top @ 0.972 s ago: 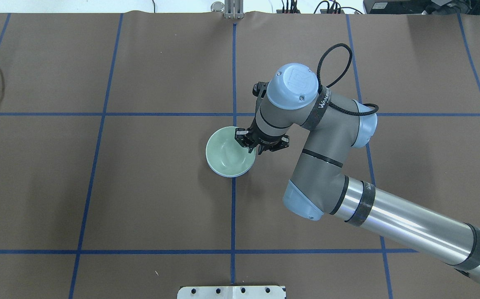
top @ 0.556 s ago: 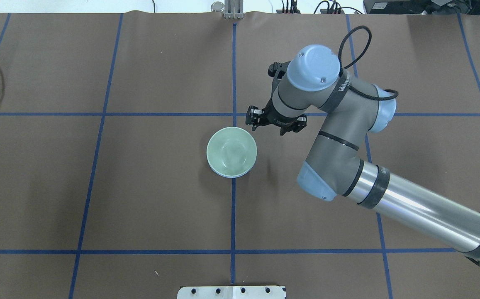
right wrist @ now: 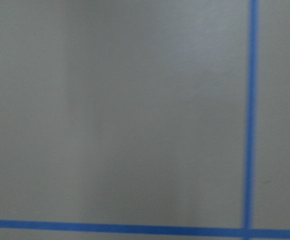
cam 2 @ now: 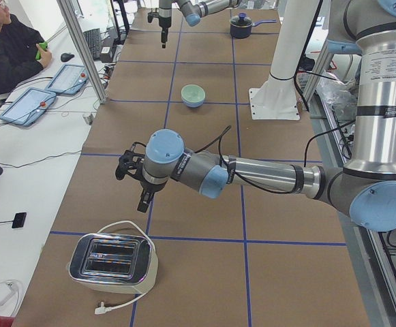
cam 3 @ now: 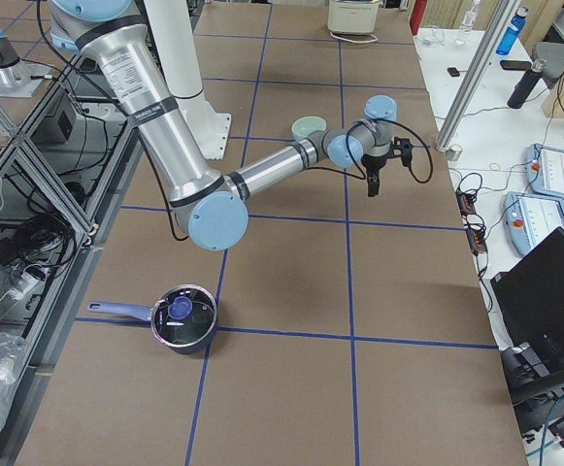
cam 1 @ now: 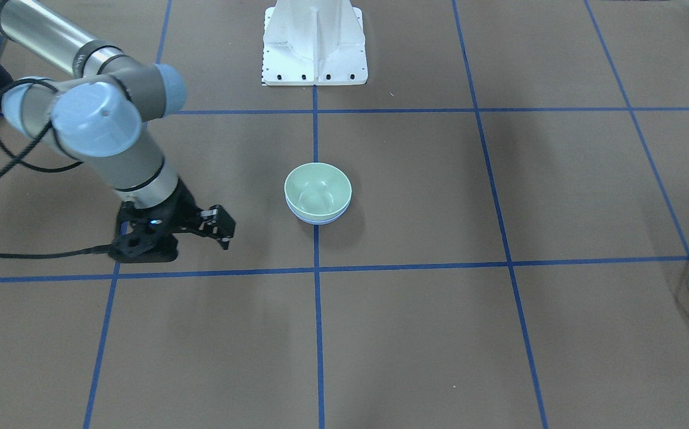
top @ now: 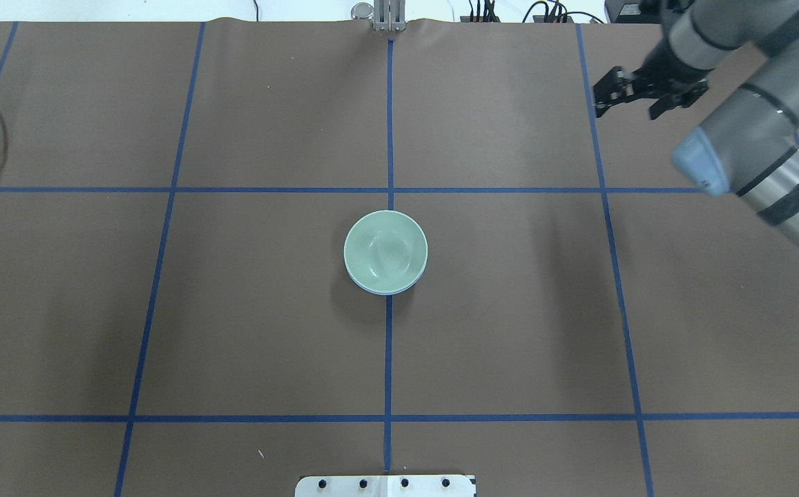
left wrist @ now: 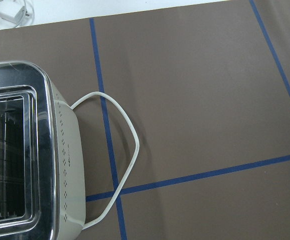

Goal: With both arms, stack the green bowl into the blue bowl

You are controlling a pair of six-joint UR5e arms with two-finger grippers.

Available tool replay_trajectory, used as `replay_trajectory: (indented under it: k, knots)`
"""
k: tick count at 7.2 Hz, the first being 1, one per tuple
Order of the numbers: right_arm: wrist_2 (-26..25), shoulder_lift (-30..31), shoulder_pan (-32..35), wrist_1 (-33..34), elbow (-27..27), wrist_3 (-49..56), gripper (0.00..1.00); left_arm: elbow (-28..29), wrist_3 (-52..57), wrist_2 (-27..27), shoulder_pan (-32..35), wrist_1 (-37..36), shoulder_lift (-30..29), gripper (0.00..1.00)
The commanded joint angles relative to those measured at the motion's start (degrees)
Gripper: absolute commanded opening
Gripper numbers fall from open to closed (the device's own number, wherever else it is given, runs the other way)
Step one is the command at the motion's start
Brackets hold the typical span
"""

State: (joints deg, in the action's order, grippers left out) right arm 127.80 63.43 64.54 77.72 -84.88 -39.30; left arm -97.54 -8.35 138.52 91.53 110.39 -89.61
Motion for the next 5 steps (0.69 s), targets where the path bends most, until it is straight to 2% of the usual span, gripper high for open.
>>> replay_trajectory:
  k: [1,4,5]
  knots:
    - [4.1,5.0,11.3,0.6,3.2,14.5,1.00,0.0,0.0,0.0,0.1,0.0,0.3,0.98]
    - [6.6,13.0,20.6,0.8,2.5,27.2,1.00,-0.1,0.0,0.1,0.1,0.0,0.4,0.98]
    - [6.7,14.8,21.9,0.7,1.8,27.5,1.00,-0.2,0.0,0.1,0.1,0.0,0.4,0.98]
